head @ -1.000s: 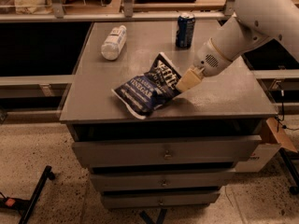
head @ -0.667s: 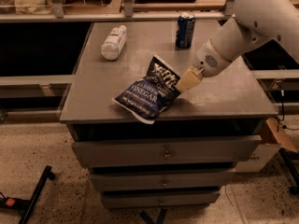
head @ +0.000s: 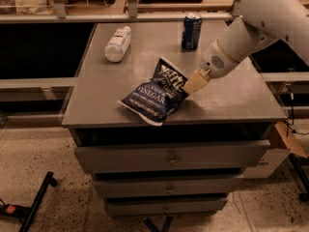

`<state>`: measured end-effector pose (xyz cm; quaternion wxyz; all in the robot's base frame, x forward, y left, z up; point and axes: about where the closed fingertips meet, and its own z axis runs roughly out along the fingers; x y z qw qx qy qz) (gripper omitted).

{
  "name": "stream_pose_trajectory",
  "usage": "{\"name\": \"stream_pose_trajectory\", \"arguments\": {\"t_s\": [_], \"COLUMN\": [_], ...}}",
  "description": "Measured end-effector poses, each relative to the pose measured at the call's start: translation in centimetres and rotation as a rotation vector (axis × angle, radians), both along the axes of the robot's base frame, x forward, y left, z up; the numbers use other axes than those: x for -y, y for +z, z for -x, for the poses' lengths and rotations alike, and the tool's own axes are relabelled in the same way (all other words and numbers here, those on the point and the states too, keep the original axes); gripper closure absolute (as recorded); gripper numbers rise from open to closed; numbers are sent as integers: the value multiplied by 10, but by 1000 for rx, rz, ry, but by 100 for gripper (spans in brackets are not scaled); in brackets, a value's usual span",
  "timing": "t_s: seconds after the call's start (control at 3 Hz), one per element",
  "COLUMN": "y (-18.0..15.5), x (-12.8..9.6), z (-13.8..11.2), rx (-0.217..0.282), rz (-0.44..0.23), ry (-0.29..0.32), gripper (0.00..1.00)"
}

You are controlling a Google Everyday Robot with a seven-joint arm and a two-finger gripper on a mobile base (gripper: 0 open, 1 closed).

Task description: Move blue chip bag near pepsi can

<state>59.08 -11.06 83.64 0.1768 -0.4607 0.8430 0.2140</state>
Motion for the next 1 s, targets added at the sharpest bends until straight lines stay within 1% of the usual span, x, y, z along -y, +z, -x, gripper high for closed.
{"name": "stream_pose_trajectory", "arguments": {"t_s": [0.33,0.67,1.0], "y": [10,17,26], "x": [14,33,54], "z": [-20,-40,-59], "rx": [33,72,120], "rz": [20,6,-29], "ry": [-58,-134,-215], "gripper": [100,100,100]}}
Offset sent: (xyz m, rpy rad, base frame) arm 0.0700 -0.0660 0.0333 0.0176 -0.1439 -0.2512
